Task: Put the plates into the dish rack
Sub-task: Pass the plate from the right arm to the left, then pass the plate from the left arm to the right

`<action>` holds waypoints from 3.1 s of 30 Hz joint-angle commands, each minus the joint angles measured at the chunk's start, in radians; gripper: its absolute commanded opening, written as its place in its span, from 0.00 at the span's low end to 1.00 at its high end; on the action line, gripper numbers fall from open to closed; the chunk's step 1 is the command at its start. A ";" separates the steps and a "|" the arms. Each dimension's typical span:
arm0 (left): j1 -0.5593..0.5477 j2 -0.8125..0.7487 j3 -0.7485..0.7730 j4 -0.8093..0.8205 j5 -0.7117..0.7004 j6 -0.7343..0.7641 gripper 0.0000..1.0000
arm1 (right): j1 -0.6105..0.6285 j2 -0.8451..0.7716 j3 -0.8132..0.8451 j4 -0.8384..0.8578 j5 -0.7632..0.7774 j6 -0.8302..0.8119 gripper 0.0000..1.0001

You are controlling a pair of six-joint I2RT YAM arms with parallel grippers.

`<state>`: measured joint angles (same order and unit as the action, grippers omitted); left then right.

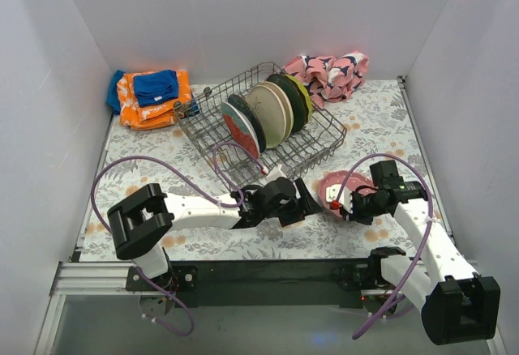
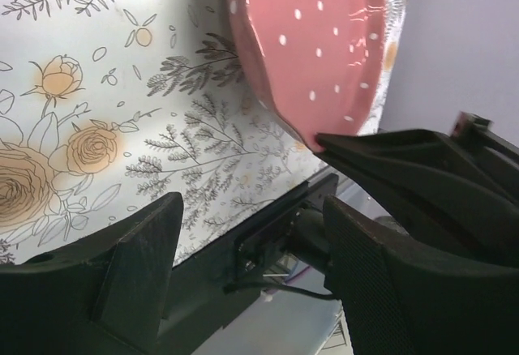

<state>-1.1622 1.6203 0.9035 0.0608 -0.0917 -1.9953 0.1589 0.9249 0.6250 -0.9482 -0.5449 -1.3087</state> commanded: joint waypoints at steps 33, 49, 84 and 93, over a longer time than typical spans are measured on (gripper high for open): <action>0.013 0.268 0.336 -0.098 0.000 -0.134 0.44 | 0.065 -0.130 0.130 -0.192 -0.262 0.028 0.01; 0.044 0.184 0.267 0.135 0.119 -0.085 0.00 | 0.070 -0.155 0.136 -0.192 -0.273 0.052 0.01; 0.288 -0.375 -0.070 0.140 0.375 0.368 0.00 | -0.114 0.107 0.429 0.108 -0.268 0.776 0.95; 0.392 -0.517 -0.124 0.139 0.440 0.394 0.00 | 0.011 0.291 0.507 -0.003 -0.486 0.773 0.94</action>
<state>-0.7864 1.2022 0.7677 0.0742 0.2726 -1.5940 0.0803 1.1770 1.0840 -0.8837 -0.8875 -0.5449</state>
